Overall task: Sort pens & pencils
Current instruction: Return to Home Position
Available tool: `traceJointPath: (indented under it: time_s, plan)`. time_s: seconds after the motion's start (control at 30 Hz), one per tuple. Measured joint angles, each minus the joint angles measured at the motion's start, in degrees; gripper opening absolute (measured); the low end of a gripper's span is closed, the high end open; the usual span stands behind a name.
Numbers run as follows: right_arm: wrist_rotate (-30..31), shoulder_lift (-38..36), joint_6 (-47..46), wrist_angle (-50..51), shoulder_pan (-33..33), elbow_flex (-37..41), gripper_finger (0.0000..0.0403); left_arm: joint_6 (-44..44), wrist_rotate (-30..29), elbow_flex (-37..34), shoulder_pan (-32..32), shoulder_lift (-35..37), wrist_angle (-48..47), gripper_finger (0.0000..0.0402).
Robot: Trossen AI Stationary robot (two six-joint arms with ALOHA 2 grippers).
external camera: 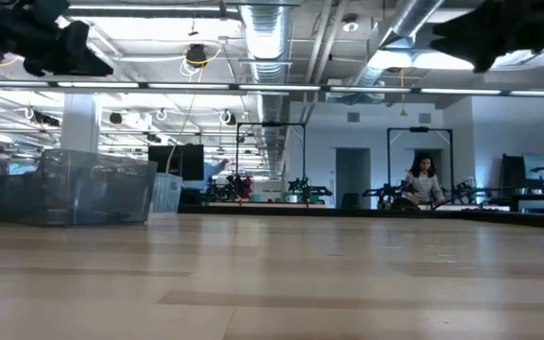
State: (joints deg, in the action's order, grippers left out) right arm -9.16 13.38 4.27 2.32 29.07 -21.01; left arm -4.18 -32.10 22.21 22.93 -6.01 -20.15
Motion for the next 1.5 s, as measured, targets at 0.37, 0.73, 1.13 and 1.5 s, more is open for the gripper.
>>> traceJointPath:
  time_s: [0.37,0.73,1.13,1.5]
  plan:
    - [0.21,-13.41,-4.19,-0.95,-0.05,10.61,0.0265,2.84,-0.57,-9.93,-0.03,4.71,9.03,0.0093]
    - [0.40,-13.26,-6.42,-4.80,-0.05,16.97,0.0265,3.45,-0.15,-18.64,-0.03,5.73,15.48,0.0093]
    - [0.42,-13.24,-8.78,-8.69,0.05,20.65,0.0265,2.33,0.83,-18.73,-0.03,5.67,15.56,0.0093]
    - [0.43,-13.21,-8.85,-4.89,-0.19,20.65,0.0265,2.37,0.81,-18.71,-0.03,5.64,15.19,0.0093]
